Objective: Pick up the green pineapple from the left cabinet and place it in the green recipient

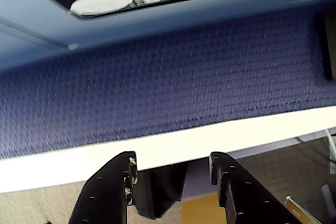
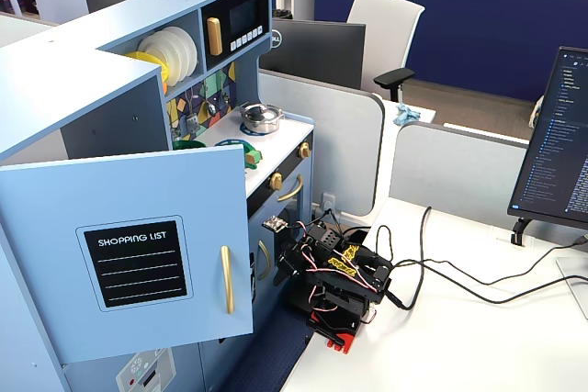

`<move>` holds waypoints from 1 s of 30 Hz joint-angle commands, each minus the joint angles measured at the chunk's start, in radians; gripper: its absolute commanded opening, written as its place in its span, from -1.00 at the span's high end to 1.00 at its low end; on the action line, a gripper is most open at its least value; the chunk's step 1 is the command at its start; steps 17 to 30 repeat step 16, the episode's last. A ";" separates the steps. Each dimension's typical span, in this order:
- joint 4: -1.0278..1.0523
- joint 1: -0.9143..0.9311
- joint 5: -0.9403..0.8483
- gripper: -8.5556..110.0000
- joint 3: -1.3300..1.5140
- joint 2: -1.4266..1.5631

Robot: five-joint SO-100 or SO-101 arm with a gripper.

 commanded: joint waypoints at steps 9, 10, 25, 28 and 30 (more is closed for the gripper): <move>0.184 0.020 -0.014 0.73 0.003 -0.014; 0.184 0.020 -0.014 0.73 0.003 -0.014; 0.184 0.020 -0.014 0.73 0.003 -0.014; 0.184 0.020 -0.014 0.73 0.003 -0.014; 0.184 0.020 -0.014 0.73 0.003 -0.014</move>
